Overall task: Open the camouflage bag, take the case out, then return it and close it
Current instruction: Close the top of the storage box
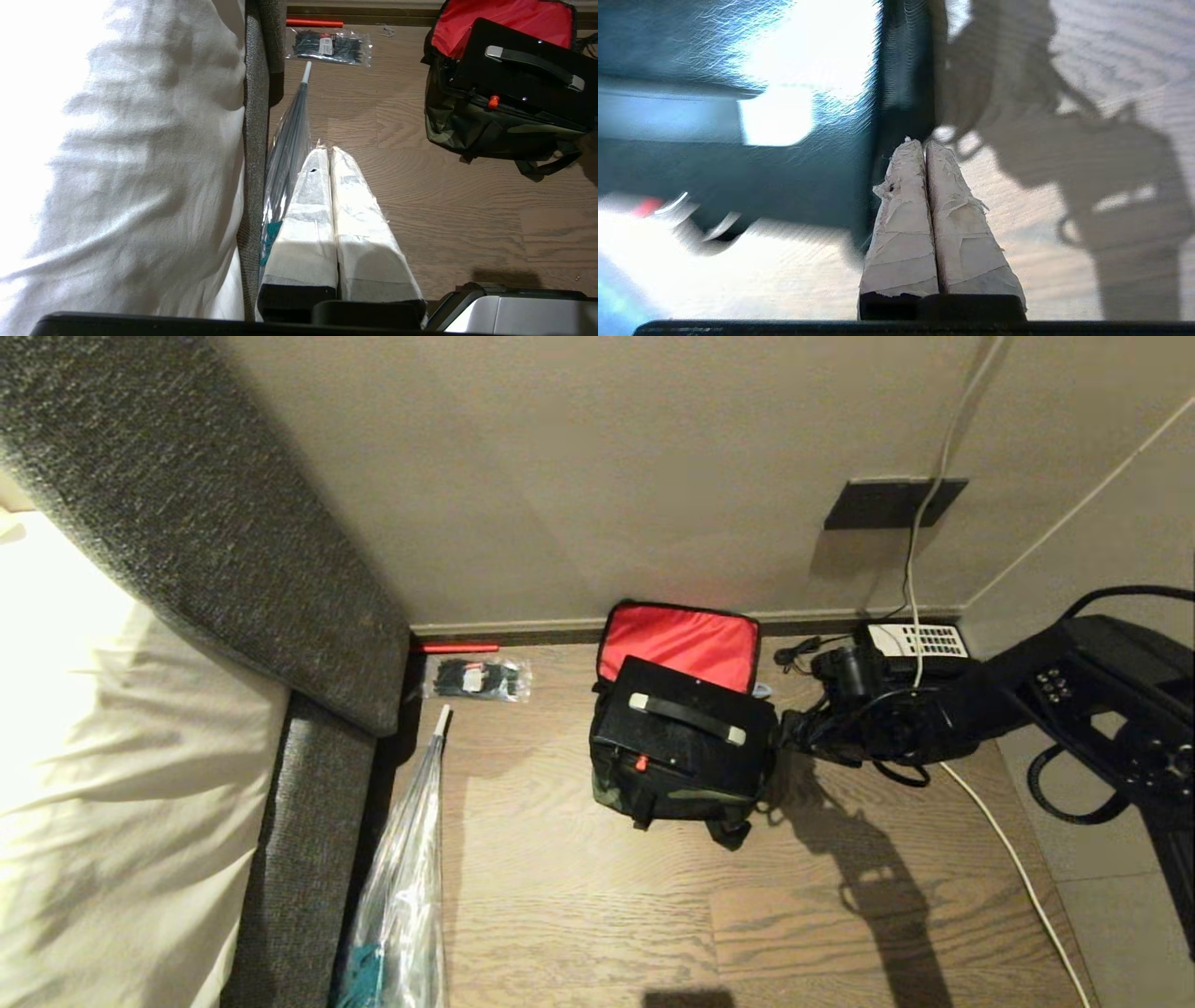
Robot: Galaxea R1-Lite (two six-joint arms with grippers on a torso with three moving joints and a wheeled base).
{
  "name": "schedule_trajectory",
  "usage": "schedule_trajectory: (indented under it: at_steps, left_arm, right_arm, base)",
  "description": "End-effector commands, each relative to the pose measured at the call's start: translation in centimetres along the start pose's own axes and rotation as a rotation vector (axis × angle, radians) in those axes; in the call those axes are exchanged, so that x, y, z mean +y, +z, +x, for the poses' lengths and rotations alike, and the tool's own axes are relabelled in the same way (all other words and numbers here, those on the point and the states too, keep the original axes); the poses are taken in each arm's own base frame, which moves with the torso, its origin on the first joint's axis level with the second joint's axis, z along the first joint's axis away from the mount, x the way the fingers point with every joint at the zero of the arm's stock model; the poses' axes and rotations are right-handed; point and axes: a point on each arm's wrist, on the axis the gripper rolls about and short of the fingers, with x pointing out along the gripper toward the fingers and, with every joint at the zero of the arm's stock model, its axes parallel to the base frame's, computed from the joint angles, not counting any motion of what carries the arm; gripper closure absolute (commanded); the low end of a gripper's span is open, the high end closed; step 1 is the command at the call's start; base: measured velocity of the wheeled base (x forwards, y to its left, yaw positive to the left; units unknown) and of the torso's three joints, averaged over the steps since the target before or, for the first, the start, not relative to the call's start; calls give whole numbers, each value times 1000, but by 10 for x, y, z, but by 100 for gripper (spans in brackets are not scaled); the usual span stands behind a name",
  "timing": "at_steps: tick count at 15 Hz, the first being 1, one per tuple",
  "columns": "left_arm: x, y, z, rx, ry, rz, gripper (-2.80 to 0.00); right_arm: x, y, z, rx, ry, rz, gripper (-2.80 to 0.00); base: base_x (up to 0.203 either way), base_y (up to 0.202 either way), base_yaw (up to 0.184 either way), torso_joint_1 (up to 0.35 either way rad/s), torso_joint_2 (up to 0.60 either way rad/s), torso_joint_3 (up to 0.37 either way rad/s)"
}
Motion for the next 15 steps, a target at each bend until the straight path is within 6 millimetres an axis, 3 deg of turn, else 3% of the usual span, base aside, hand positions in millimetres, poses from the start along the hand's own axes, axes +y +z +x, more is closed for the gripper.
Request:
schedule_trajectory:
  at_steps: [1,3,5,10,11,15]
  left_arm:
    - [0,0,0,-1,1,-1,0]
    - [0,0,0,-1,1,-1,0]
    - [0,0,0,-1,1,-1,0]
    - [0,0,0,-1,1,-1,0]
    - [0,0,0,-1,1,-1,0]
    - [0,0,0,-1,1,-1,0]
  right_arm:
    - [14,16,-49,-33,46,2,0]
    - [17,7,-64,23,47,-15,0]
    - [16,0,-59,52,37,-20,0]
    - [8,-15,-19,93,0,-24,0]
    - [7,-15,-13,93,-3,-21,-280]
    - [1,-20,9,92,-17,-8,-280]
  base:
    - [0,0,0,0,0,0]
    - [0,0,0,0,0,0]
    - [0,0,0,0,0,0]
    - [0,0,0,0,0,0]
    - [0,0,0,0,0,0]
    - [0,0,0,0,0,0]
